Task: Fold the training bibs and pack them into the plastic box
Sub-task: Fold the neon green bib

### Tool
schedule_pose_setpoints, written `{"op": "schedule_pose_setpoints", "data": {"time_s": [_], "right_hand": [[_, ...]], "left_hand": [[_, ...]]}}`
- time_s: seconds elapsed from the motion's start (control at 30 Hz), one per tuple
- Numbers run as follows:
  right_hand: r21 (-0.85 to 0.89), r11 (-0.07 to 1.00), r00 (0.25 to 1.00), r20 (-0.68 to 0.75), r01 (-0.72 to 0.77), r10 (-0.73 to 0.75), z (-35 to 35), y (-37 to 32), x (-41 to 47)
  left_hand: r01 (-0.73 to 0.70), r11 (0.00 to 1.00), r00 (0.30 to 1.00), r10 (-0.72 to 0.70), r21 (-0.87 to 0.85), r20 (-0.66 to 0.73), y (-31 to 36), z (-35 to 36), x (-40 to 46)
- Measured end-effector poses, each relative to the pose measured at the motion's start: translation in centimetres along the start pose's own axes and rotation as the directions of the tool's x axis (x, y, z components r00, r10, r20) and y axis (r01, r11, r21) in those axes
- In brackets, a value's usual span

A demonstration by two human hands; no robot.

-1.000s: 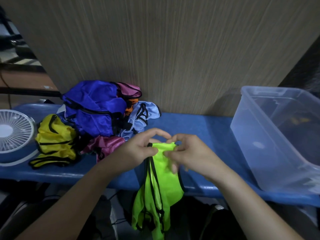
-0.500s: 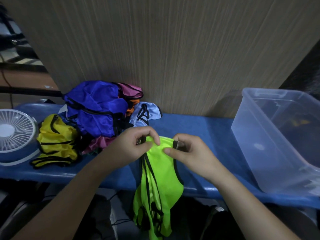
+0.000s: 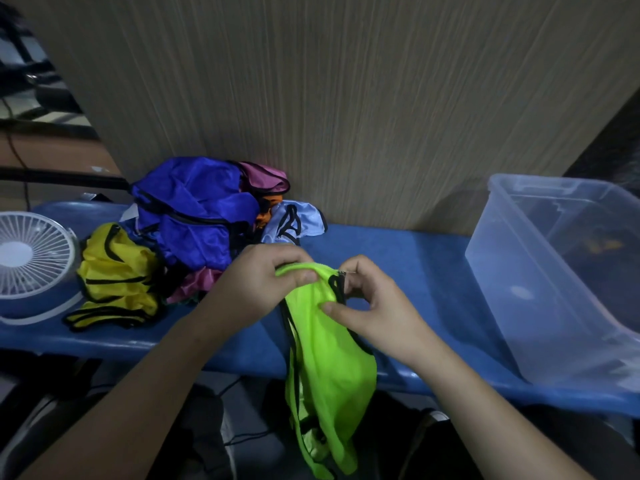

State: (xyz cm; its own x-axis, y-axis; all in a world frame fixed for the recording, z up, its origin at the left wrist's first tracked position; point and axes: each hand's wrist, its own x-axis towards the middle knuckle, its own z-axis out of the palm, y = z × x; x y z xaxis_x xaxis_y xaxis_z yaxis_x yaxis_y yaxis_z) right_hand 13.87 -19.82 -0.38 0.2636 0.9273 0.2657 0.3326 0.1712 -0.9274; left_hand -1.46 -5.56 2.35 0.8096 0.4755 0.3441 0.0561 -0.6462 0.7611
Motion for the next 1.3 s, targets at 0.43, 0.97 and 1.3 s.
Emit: {"op": "schedule_pose_setpoints", "data": {"time_s": [0.43,0.97,1.3], "right_hand": [[-0.043,0.989,0.963,0.226,-0.142,0.148,1.7,0.8,-1.0],[-0.430,0.895,0.909,0.317,-0.117,0.271,-4.3,-0.1,-0.6],[-0.370,0.879,0.950,-0.032,-0.301,0.311,-5.8,0.7,0.3]], "left_hand": [[-0.049,0.999,0.910,0.050,0.014,-0.411,1.2,-2.9,-0.1],[-0.085,0.987,0.889,0.136,0.134,-0.437,1.6,-5.1,-0.1],[0.055,0.996,0.937,-0.026,0.074,-0.347,2.5,-6.3,1.7]]}}
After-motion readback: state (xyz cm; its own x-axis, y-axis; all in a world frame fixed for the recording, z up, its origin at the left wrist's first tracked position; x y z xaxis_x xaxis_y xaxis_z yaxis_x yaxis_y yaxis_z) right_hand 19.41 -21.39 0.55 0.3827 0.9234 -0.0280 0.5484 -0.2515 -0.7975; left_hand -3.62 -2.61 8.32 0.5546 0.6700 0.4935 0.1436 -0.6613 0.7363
